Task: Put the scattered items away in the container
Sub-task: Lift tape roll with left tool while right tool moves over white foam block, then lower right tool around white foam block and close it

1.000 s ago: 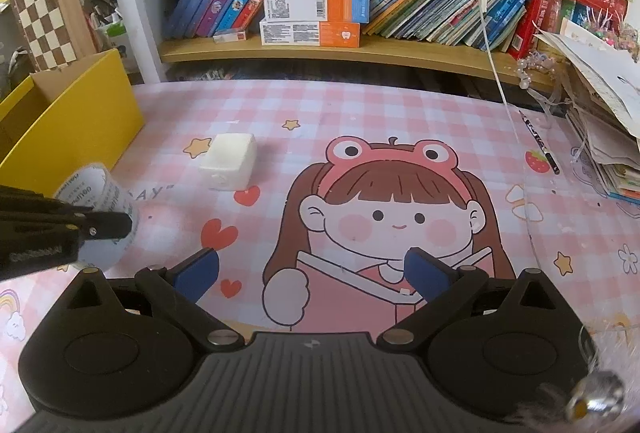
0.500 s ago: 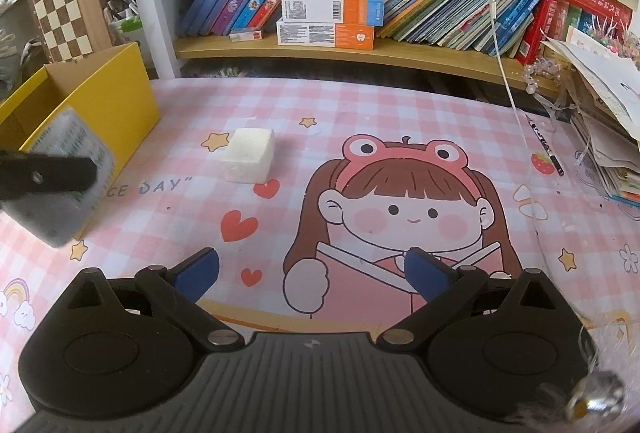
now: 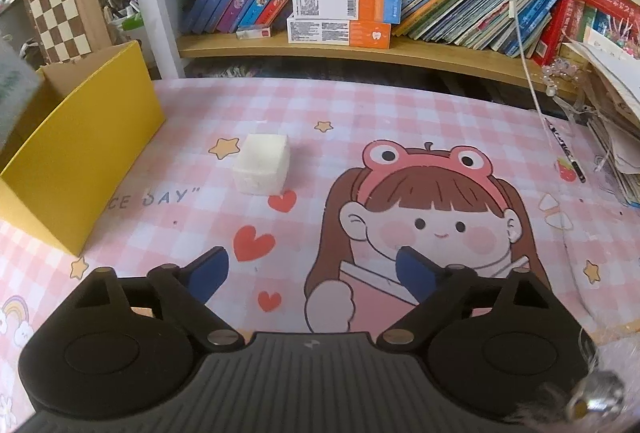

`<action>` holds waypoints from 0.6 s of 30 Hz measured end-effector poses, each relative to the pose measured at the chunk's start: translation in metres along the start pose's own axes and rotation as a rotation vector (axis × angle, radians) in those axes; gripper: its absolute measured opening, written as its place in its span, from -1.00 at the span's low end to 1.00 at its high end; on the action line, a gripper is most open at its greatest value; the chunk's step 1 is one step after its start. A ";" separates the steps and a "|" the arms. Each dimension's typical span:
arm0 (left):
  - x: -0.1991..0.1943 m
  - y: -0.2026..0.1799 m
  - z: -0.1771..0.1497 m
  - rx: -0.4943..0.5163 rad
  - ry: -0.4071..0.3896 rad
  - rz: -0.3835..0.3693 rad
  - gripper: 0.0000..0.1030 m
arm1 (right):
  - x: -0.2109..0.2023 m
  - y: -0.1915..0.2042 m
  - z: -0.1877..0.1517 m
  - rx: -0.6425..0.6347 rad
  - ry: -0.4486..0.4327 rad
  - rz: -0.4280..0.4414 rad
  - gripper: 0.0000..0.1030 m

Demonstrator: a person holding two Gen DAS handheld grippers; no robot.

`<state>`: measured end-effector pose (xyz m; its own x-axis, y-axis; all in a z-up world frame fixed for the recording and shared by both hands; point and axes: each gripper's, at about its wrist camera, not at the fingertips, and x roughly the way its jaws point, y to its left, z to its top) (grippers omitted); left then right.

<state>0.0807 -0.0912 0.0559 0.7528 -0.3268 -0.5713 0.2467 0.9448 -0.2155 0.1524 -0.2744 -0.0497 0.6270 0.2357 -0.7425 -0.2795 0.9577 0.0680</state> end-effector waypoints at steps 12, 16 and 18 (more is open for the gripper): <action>-0.016 0.007 -0.003 -0.007 -0.001 0.001 -0.91 | 0.039 0.005 0.027 0.022 0.040 0.017 0.54; -0.016 0.006 -0.004 -0.005 -0.001 -0.004 -0.91 | 0.053 0.010 0.031 0.005 0.064 0.024 0.42; -0.015 0.007 -0.004 -0.007 0.001 -0.007 -0.91 | 0.060 0.013 0.033 -0.013 0.070 0.028 0.42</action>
<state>0.0687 -0.0800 0.0596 0.7507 -0.3334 -0.5703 0.2476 0.9424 -0.2251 0.2103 -0.2423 -0.0714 0.5664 0.2494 -0.7855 -0.3058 0.9487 0.0807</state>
